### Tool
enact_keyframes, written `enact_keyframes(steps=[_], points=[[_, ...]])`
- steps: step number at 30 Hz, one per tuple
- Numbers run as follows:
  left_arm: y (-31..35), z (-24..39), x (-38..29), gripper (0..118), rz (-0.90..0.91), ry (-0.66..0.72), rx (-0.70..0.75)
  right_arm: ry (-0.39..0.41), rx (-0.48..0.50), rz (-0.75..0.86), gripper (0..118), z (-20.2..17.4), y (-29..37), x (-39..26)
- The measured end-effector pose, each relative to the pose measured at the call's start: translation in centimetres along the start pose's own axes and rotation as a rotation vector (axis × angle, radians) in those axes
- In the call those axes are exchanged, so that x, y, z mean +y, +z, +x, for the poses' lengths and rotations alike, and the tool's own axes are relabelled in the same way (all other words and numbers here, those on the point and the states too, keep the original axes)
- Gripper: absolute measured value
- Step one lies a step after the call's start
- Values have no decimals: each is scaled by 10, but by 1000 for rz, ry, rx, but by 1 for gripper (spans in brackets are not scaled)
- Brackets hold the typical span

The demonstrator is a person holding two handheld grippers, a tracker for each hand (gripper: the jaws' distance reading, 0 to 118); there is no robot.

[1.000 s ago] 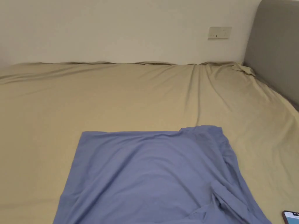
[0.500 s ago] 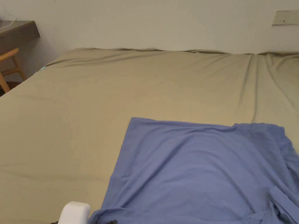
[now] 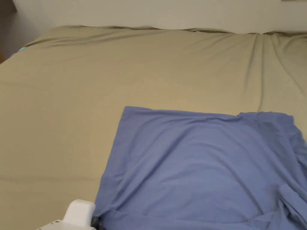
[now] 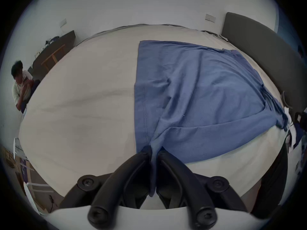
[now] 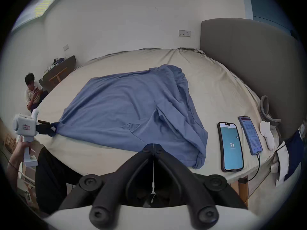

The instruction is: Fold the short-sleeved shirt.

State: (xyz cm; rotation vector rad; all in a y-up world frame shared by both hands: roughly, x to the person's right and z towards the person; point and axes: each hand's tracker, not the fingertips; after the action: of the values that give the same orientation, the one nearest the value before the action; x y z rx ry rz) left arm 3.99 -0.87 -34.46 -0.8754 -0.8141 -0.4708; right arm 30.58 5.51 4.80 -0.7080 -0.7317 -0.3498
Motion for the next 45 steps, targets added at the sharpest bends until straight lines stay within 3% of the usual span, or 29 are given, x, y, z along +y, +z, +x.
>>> enact_keyframes(steps=[3,4,5,6,14,16,17,18,19,20,21,25,29,35,45], points=[[9,-1,0,3,5,45,-31,-20,7,-13,3,8,-2,0],[14,-1,1,3,15,50,-32,-36,2,-13,15,10,-1,1],[19,-2,2,3,22,53,-37,-73,-8,-27,74,19,-2,0],[23,-2,2,3,28,61,-42,-111,1,-75,118,26,-7,0],[38,7,9,3,50,80,-47,-191,-54,-141,118,67,-50,-12],[37,10,9,3,42,70,-40,-186,-61,-188,109,71,-70,-13],[36,11,10,3,39,66,-38,-173,-71,-208,77,71,-78,-12],[35,12,11,3,34,65,-36,-148,-107,-228,37,69,-86,-12],[33,13,12,3,25,62,-33,-129,-148,-251,17,67,-92,-11],[33,15,13,3,20,60,-26,-117,-172,-248,16,64,-94,-11],[33,17,13,3,21,57,-21,-141,-127,-210,16,61,-90,-12],[31,19,19,3,36,79,-30,-127,-109,-207,15,60,-85,-11],[32,20,32,3,58,117,-43,-173,-86,-150,12,67,-74,0],[43,22,84,3,142,124,-48,-181,-49,-27,12,70,-62,58],[-60,0,190,3,128,97,5,-189,-20,18,12,86,-176,166]])
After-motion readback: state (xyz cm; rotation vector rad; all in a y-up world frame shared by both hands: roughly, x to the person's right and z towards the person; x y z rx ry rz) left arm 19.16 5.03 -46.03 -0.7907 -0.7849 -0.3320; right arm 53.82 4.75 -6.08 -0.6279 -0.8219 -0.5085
